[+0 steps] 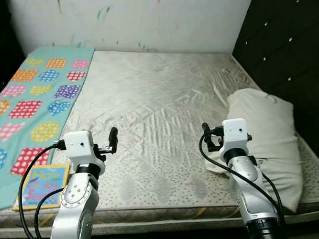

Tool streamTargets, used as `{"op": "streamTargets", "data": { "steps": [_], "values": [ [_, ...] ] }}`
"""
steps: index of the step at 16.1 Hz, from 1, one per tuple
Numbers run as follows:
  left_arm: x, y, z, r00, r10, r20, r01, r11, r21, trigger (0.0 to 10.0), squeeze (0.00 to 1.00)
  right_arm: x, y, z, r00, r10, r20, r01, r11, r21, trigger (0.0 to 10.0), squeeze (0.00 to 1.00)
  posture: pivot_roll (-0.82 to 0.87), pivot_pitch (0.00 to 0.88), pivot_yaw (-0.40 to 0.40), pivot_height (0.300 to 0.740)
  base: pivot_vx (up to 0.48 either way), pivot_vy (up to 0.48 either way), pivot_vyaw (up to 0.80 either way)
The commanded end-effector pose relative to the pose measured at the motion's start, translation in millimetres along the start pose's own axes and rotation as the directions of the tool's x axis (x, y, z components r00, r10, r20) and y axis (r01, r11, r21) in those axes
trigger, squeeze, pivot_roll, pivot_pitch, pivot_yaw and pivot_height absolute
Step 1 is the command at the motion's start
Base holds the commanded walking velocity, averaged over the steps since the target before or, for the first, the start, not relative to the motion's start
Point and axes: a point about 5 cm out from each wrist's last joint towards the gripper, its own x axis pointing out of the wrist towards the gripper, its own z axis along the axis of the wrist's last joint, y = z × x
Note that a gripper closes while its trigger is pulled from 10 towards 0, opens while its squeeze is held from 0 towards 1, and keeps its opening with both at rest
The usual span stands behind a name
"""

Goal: Clean up the room

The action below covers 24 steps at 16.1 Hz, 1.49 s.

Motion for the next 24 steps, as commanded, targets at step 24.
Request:
{"op": "streamTargets", "data": {
  "steps": [24],
  "values": [
    [0.7, 0.2, -3.6, 1.0, 0.012, -0.016, -0.012, 1.0, 0.01, 10.0, 0.0, 0.1, 6.2, -6.0, 1.0, 0.003, 0.0, -0.003, 1.0, 0.016, 10.0, 0.0, -0.05, 0.0, -0.046, 0.74, 0.0, 0.034, 0.0]
  ]
}}
